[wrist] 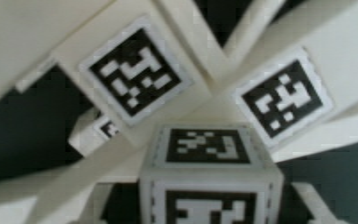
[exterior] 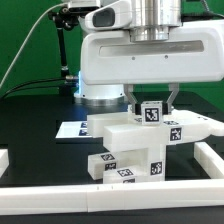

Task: Assemble chair

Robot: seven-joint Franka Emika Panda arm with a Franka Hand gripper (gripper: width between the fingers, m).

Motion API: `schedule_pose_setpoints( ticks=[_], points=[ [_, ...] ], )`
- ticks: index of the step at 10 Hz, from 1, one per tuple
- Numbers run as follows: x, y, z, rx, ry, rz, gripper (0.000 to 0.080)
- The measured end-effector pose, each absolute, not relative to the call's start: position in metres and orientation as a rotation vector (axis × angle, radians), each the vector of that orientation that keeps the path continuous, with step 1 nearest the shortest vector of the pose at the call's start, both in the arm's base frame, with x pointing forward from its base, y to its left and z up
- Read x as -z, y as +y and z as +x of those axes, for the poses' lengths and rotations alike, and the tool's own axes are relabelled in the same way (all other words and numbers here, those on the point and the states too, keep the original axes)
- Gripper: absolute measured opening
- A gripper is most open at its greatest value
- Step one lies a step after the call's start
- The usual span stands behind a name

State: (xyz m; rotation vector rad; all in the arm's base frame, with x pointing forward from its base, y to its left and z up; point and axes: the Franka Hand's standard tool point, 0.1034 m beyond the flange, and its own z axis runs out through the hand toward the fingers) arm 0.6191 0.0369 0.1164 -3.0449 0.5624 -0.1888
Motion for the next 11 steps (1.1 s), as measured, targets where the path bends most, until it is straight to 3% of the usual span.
schedule_pose_setpoints(
  ticks=[11],
  points=[
    [-0.115, 0.025, 0.627, 0.140, 1.573, -2.575, 0.0286]
  ],
)
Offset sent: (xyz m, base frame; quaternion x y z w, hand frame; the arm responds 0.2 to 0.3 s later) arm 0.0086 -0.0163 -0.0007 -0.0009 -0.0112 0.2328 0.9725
